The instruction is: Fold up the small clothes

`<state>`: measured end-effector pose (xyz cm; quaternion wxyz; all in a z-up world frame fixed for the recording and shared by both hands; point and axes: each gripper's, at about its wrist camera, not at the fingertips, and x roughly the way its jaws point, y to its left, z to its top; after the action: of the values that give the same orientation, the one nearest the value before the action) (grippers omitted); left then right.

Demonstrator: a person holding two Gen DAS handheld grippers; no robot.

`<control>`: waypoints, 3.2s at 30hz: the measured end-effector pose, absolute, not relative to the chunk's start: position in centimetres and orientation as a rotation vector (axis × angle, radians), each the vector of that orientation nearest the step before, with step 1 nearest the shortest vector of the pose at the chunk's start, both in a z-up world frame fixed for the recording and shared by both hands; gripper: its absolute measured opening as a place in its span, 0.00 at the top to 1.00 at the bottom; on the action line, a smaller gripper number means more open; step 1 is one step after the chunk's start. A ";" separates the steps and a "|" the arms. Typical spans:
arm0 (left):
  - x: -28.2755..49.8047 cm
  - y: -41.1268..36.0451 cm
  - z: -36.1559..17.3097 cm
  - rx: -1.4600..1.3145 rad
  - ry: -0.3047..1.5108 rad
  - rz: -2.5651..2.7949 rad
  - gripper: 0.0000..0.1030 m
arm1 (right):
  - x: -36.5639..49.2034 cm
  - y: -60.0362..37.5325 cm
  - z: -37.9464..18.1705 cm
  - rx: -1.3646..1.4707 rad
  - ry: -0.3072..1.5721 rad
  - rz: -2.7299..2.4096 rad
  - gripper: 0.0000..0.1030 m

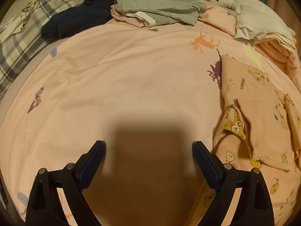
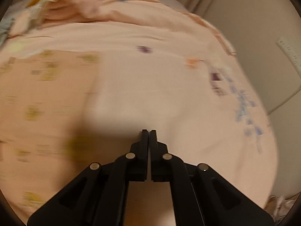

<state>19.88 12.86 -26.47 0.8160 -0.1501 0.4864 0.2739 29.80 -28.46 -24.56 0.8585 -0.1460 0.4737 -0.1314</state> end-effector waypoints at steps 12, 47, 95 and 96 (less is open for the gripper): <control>19.8 12.7 -26.6 -0.310 1.025 0.610 0.07 | 27.6 -25.3 -21.3 -0.220 0.949 0.146 0.34; 8.8 24.2 -19.3 -0.708 0.832 0.789 0.09 | 27.2 -0.8 -19.9 0.063 1.058 0.661 0.91; 3.4 23.8 -13.9 -0.630 0.683 0.843 0.09 | 24.7 8.3 -14.5 -0.225 1.075 0.703 0.24; 3.5 23.6 -13.9 -0.615 0.686 0.844 0.09 | 25.7 6.3 -15.9 -0.224 1.116 0.636 0.24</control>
<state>3.55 23.55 -13.85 0.8111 -0.2880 0.3209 0.3952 25.65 6.33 -15.87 0.7950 -0.1040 0.5193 0.2958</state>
